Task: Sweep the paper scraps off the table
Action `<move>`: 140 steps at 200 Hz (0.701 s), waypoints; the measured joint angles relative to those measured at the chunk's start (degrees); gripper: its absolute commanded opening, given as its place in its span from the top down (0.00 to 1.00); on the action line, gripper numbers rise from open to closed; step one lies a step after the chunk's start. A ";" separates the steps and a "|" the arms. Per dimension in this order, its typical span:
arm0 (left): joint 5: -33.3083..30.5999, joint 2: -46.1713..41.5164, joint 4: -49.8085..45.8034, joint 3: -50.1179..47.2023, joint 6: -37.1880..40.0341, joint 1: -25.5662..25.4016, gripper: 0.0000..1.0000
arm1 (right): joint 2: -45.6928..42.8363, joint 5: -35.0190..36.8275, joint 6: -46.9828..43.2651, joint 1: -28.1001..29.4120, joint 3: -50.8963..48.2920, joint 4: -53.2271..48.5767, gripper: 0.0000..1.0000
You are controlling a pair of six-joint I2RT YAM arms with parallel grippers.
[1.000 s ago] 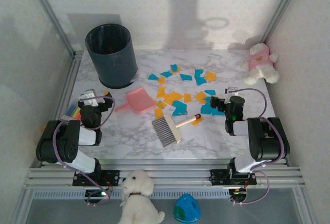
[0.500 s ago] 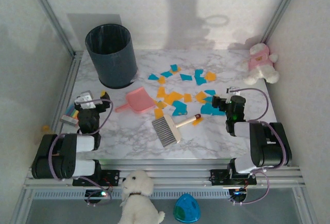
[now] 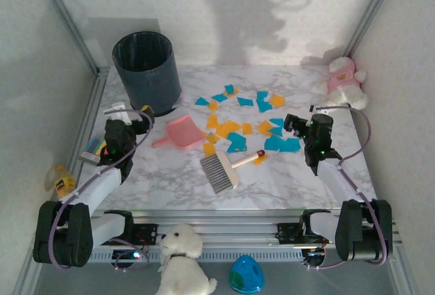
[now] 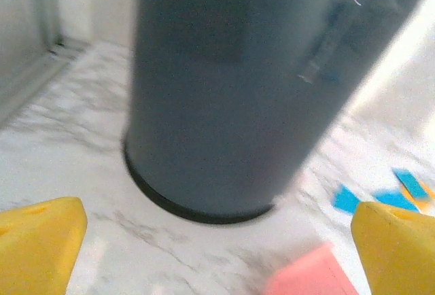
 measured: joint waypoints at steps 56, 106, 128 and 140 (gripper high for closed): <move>5.07 2.19 -20.65 9.99 0.92 -14.71 0.01 | -1.64 -9.84 3.39 0.02 1.11 -14.19 0.01; 7.85 7.39 -32.30 18.56 4.70 -26.01 0.10 | -2.69 -13.38 4.61 0.11 3.48 -21.35 0.01; 9.33 11.30 -35.56 22.25 6.82 -30.38 0.16 | -2.69 -14.86 4.68 0.11 3.85 -23.58 0.01; 9.73 14.03 -37.48 24.79 8.02 -32.57 0.21 | -2.71 -15.56 4.68 0.11 3.89 -24.13 0.01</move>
